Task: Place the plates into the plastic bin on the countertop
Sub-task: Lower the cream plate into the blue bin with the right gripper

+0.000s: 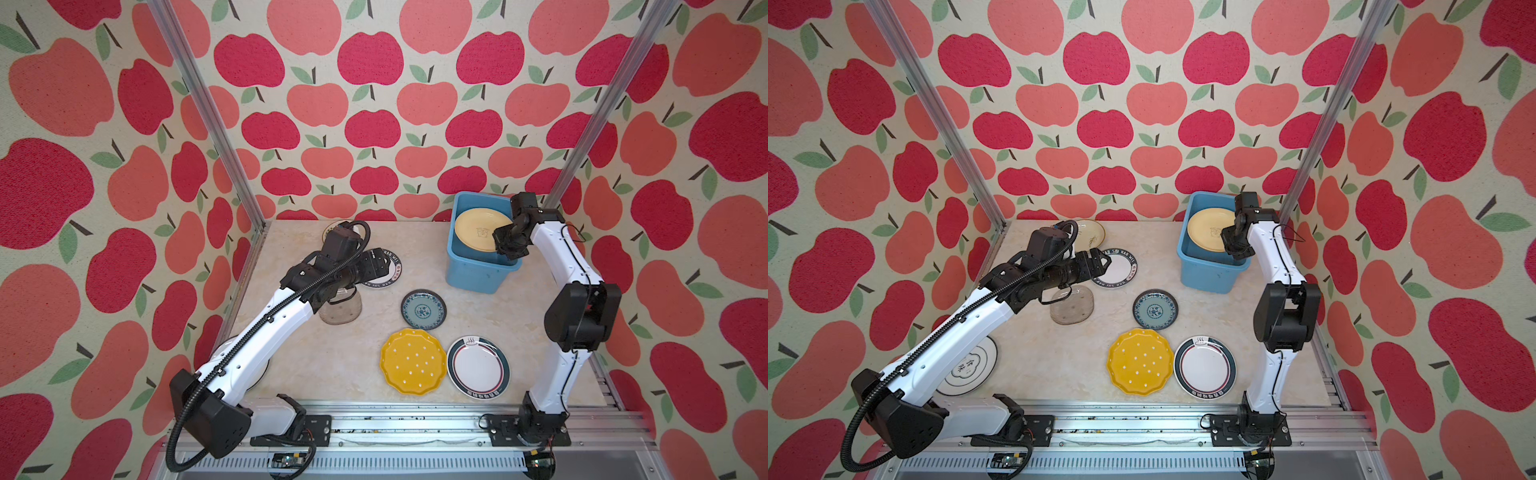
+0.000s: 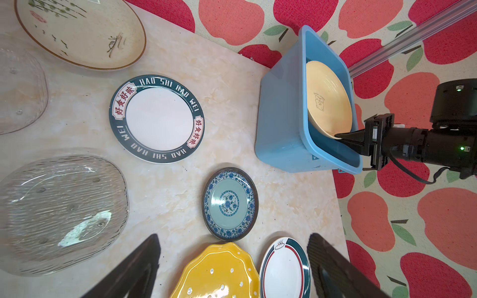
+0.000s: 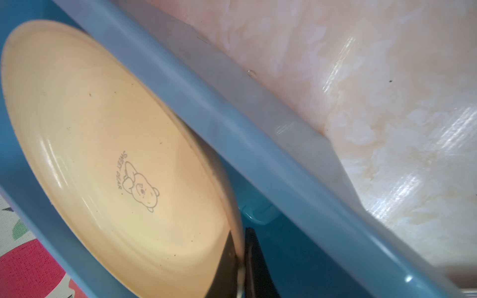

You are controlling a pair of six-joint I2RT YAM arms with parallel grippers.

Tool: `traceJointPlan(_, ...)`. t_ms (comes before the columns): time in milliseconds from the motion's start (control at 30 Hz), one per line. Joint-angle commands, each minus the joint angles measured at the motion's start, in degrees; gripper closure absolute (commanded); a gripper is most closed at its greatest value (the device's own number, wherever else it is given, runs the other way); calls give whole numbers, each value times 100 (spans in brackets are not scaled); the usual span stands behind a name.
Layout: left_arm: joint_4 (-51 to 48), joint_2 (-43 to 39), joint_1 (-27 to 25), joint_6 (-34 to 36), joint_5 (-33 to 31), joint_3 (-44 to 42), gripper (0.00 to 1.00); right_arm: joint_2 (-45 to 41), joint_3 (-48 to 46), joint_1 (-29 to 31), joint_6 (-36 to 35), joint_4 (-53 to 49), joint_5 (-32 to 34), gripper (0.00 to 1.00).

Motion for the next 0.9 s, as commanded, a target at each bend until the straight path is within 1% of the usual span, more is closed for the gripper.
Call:
traceJointPlan(0, -212, -130, -34, -27, -158, -47, 8, -309, -167, -108, -329, -174, -9, 100)
traceJointPlan(167, -215, -173, -53, -79, -194, -148, 9, -286, -215, -53, 308, -46, -108, 100)
traceJointPlan(267, -168, -196, -55, -113, -201, -245, 8, -97, 90, 68, 494, -151, 0, 100)
traceJointPlan(400, -134, -204, -49, -102, -186, -316, 8, 179, 668, 285, 428, -453, 262, 100)
traceJointPlan(500, -107, -221, -56, -106, -177, -362, 9, 234, 793, 422, 386, -458, 358, 100)
traceJointPlan(567, -87, -241, -56, -99, -184, -377, 8, 228, 696, 477, 396, -442, 306, 100)
traceJointPlan(700, -94, -260, -50, -94, -199, -369, 9, 8, 180, 533, 258, -239, 237, 100)
traceJointPlan(867, -97, -282, -57, -93, -203, -356, 8, -343, -273, 443, -325, -155, 230, 100)
